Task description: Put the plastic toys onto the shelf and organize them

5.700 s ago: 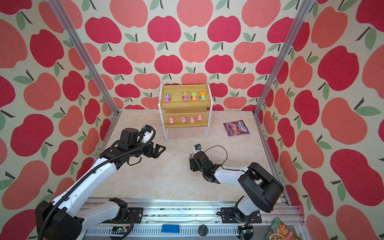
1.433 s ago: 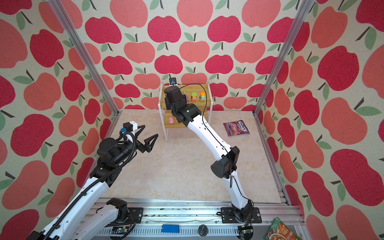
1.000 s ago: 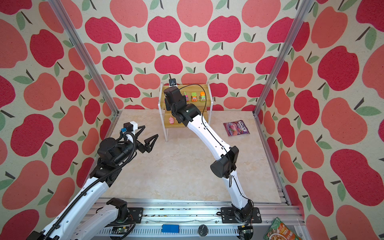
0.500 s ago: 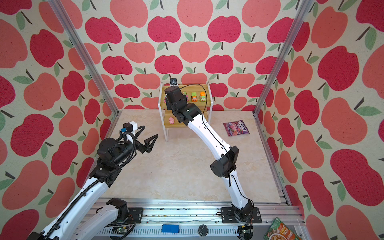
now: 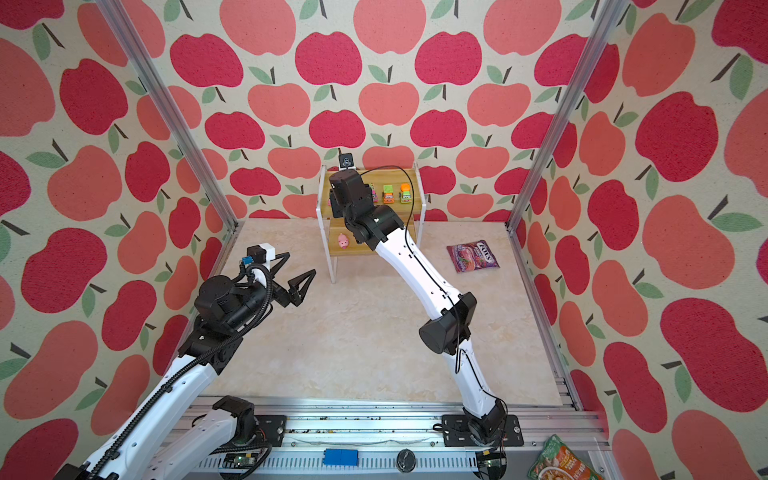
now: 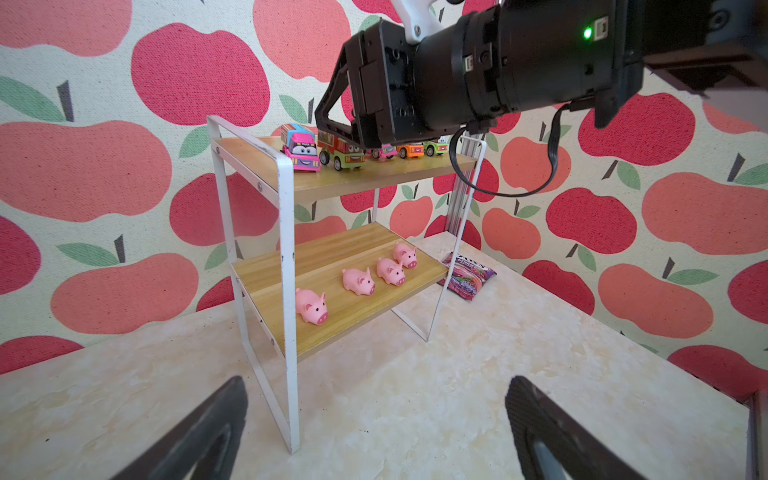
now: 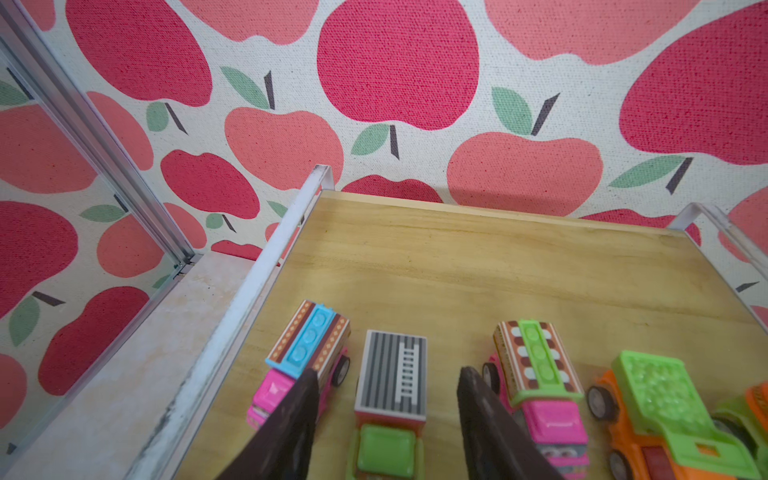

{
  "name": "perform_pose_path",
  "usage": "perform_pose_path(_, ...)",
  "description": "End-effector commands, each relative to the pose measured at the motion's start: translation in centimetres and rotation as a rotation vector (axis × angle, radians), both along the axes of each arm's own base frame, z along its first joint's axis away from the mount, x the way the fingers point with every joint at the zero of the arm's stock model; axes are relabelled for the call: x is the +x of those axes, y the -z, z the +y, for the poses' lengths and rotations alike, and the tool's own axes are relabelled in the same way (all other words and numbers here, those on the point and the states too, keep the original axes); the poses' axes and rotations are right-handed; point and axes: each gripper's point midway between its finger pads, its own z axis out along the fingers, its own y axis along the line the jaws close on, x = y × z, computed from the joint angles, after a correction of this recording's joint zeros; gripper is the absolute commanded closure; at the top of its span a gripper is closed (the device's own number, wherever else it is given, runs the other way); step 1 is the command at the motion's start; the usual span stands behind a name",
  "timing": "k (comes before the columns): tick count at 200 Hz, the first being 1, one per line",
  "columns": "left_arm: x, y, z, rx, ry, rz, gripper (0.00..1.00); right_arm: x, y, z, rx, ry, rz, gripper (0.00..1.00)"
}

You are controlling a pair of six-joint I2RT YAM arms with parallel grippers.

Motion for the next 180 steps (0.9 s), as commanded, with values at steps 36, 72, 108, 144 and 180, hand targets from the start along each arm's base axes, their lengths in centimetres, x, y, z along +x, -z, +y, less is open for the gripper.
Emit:
perform_pose_path(36,0.1,-0.4,0.5,-0.007,-0.017,-0.008,0.01,-0.7,-6.9,-2.2,0.039,0.017,-0.162,0.28)
perform_pose_path(72,0.5,0.1,0.9,0.006,-0.044,0.008,0.01,-1.9,-10.7,-3.7,0.035,0.015,-0.251,0.20)
perform_pose_path(108,1.3,0.9,2.0,0.023,-0.115,0.032,0.01,-3.3,-12.9,-5.7,-0.031,-0.010,-0.292,0.10)
perform_pose_path(144,2.6,1.9,4.0,0.024,-0.234,0.071,0.01,-5.2,-14.1,-9.2,-0.125,-0.004,-0.344,0.01)
perform_pose_path(180,3.8,2.9,6.9,0.022,-0.368,0.100,0.01,-8.3,-14.3,-16.4,-0.135,0.051,-0.403,0.01)
